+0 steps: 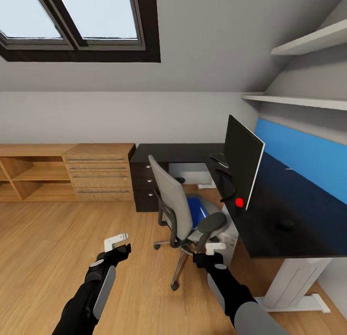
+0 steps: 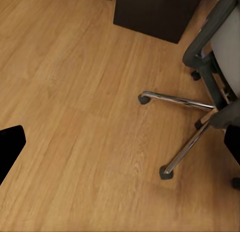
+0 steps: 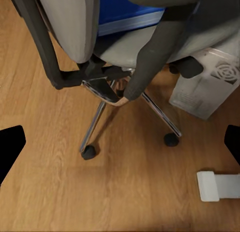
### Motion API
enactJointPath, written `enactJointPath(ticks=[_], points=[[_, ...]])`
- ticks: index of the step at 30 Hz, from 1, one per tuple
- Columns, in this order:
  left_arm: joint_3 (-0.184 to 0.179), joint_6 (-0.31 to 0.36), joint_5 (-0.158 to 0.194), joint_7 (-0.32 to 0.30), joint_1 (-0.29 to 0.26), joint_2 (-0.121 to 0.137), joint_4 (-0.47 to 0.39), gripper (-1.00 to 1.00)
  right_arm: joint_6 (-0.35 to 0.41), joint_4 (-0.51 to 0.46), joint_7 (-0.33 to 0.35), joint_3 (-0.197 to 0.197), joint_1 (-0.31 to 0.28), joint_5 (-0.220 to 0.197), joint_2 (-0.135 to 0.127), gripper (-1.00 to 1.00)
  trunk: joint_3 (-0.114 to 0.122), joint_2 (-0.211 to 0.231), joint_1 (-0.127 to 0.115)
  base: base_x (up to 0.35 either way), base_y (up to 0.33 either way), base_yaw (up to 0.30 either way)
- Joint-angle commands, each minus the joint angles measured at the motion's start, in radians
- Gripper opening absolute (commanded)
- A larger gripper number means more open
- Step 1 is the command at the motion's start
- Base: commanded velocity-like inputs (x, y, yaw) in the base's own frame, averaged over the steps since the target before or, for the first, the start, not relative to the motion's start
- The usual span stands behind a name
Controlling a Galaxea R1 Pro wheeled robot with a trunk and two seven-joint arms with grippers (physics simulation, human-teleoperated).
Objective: In the bedroom, organize the workspace by keeping the computer under the desk, ensuring the monitor is on the desk, placing the keyboard on the desk next to the monitor, placing the mouse on the desk next to the keyboard, moving the folder from the swivel chair onto the desk next to the mouse, stacking the notebook on top of the folder with the pen on top of the notebook, and positioning the swivel chair next to the desk.
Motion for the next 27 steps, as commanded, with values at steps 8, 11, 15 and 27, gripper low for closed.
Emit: enactJointPath(ticks=[8,11,15,27], points=[[0.0,0.004,0.01,0.006,-0.001,-0.001,0.014,1.0,-0.029,-0.005,-0.004,0.0,0.001,0.008,0.0,1.0,-0.026,-0.057,0.031,-0.149,0.0,0.0],[0.0,0.003,0.01,0.006,-0.001,-0.001,0.016,1.0,-0.032,-0.005,-0.002,0.001,0.001,0.008,0.0,1.0,-0.036,-0.078,0.042,-0.067,0.0,0.0],[0.0,0.003,0.01,0.006,-0.001,-0.001,0.018,1.0,-0.032,-0.004,-0.002,0.001,0.001,0.007,0.0,1.0,-0.048,-0.106,0.058,-0.246,0.0,0.0],[0.0,0.0,0.007,0.007,-0.001,-0.001,0.019,1.0,-0.041,-0.005,-0.005,0.001,0.001,0.011,0.0,1.0,-0.086,-0.19,0.104,-0.312,0.0,0.0]])
